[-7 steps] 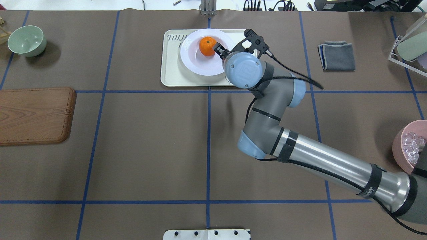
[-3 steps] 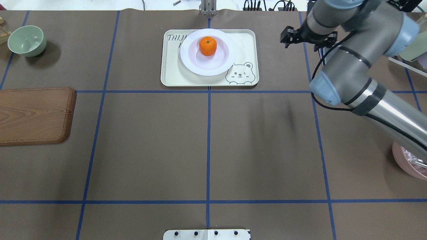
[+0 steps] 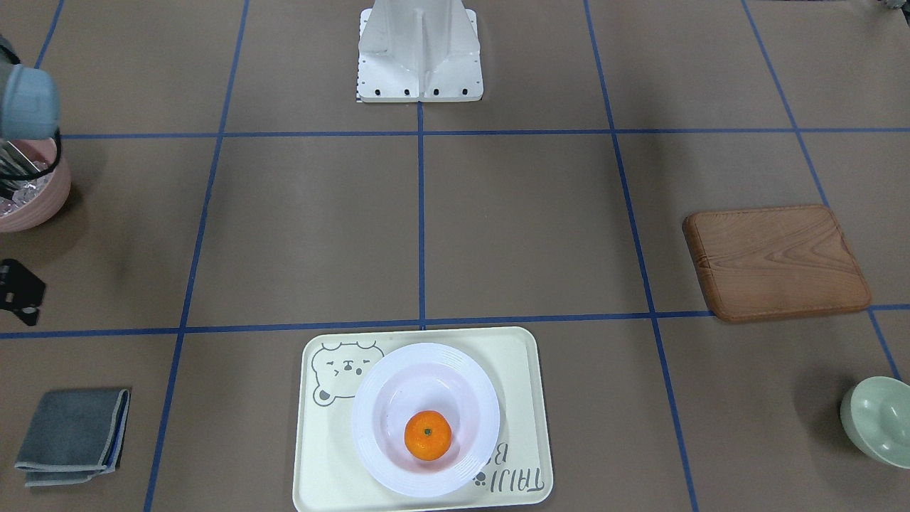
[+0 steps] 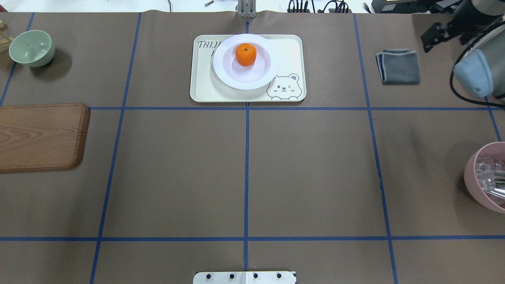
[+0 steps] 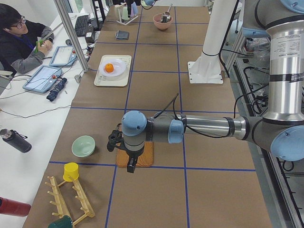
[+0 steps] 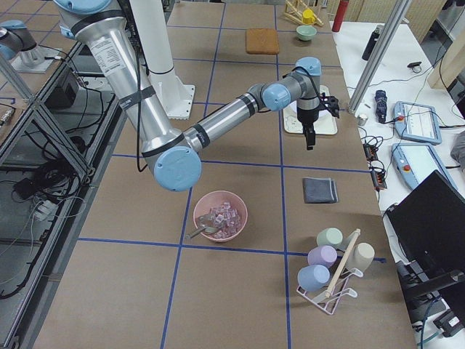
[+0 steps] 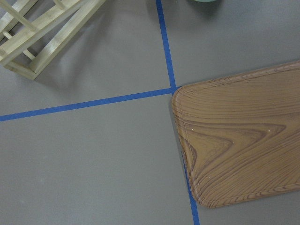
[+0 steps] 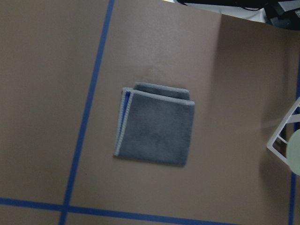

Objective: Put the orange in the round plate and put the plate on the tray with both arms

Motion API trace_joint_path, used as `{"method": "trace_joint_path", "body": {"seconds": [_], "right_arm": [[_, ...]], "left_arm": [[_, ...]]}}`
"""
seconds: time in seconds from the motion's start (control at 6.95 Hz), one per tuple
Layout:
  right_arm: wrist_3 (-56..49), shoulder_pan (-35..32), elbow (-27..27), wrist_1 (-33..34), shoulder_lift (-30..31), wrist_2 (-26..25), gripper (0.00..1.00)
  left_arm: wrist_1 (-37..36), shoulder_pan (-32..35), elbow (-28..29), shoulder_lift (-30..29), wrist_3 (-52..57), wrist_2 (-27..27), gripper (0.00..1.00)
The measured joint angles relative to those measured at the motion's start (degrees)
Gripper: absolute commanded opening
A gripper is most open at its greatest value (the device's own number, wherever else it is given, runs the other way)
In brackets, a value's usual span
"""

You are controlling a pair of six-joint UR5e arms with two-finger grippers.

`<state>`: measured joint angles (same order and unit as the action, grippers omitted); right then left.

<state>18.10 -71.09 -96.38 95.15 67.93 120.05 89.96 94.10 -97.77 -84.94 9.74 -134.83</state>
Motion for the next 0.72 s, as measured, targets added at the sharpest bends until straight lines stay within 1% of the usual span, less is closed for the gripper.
{"method": "trace_joint_path", "body": {"seconds": [0.14,0.43,0.72], "right_arm": [[-8.51,-3.86,-0.21,0.44,3.79,2.72,1.00],[-20.13,-9.94,-0.50,0.30,11.51,7.37,1.00],[-24.08,-13.00,-2.76,0.10,19.71,9.21,1.00]], "left_arm": [[-0.18,0.06,-0.04,0.68,-0.05,-0.08,0.98],[-0.28,0.14,0.16,1.90,-0.24,0.36,0.98],[-0.12,0.16,-0.23,2.97,-0.16,0.43,0.98]]}}
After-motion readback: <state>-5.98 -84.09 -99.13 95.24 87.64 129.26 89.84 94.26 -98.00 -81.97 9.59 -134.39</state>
